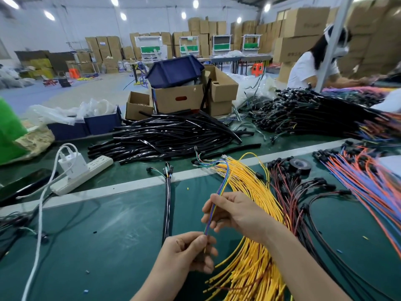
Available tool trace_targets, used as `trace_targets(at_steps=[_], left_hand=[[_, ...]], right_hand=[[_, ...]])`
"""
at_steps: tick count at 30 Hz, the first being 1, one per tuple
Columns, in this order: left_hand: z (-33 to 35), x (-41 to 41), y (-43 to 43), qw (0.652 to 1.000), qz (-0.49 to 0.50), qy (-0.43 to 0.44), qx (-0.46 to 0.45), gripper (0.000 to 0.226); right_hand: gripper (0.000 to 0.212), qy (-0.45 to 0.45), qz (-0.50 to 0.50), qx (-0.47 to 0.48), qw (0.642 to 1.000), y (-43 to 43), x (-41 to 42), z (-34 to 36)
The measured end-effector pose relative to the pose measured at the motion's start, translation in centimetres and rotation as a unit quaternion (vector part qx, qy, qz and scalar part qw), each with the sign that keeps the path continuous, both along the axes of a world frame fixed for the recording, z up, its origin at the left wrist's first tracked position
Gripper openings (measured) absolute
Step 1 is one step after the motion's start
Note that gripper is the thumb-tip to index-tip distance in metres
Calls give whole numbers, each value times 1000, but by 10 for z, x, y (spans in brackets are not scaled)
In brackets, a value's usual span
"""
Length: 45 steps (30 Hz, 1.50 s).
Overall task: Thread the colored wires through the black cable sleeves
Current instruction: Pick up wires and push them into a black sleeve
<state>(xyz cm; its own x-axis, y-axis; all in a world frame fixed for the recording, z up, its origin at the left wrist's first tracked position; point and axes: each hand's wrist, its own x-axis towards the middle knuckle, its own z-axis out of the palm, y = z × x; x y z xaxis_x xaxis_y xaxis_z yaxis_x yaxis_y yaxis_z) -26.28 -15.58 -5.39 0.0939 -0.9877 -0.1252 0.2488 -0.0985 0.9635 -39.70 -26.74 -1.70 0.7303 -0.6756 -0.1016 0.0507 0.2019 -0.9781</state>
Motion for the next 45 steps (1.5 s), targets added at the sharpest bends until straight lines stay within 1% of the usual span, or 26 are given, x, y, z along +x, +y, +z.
trace_targets(at_steps=[3,7,12,16,19,21,22,23,24,25,26,27,28,29,32,37,38,40,42,45], left_hand=[[1,2,1,1000,-1,29,-4,26],[6,2,4,999,0,47,-4,25],[2,6,7,998,7,64,6,26],[-2,7,7,998,-3,70,-4,21],[-2,6,5,996,0,85,-23,20],[-2,6,3,994,8,108,-30,19],[-2,6,3,992,11,120,-32,20],[-1,7,2,991,12,131,-32,20],[-1,7,2,989,12,141,-32,19],[-1,8,1,989,13,147,-30,19],[-1,9,1,988,12,151,-29,19],[-2,9,1,988,11,154,-27,19],[-2,9,0,987,9,155,-26,20],[-2,9,0,987,6,157,-26,20],[-2,10,-1,986,7,167,-26,20],[-1,11,-1,987,2,160,-30,20],[-1,11,-1,987,0,158,-30,20],[-1,11,0,988,-8,153,-29,18],[-1,12,1,988,-23,149,-27,17],[-1,13,0,990,-32,138,-30,16]], right_hand=[[38,4,31,-13,999,3,4,0],[39,31,53,-61,996,2,4,-4],[39,13,48,-67,997,4,9,-12],[37,8,36,-60,998,7,12,-11],[31,55,53,-88,993,-1,-4,4],[22,113,83,-116,983,-14,-26,17],[18,153,77,-129,977,-22,-38,23],[15,200,39,-145,968,-32,-47,27],[11,265,-32,-174,948,-43,-56,29],[7,352,-114,-221,902,-54,-63,29],[3,442,-177,-264,839,-64,-68,26],[6,512,-213,-287,781,-71,-72,23],[11,555,-223,-290,747,-76,-75,18],[15,575,-220,-282,736,-80,-77,14],[16,571,-241,-265,738,-87,-82,5],[16,592,-253,-277,713,-89,-76,5],[24,591,-253,-272,716,-89,-75,5],[37,568,-258,-260,737,-87,-78,13],[37,528,-264,-259,764,-84,-86,30],[27,493,-250,-310,774,-74,-90,68]])
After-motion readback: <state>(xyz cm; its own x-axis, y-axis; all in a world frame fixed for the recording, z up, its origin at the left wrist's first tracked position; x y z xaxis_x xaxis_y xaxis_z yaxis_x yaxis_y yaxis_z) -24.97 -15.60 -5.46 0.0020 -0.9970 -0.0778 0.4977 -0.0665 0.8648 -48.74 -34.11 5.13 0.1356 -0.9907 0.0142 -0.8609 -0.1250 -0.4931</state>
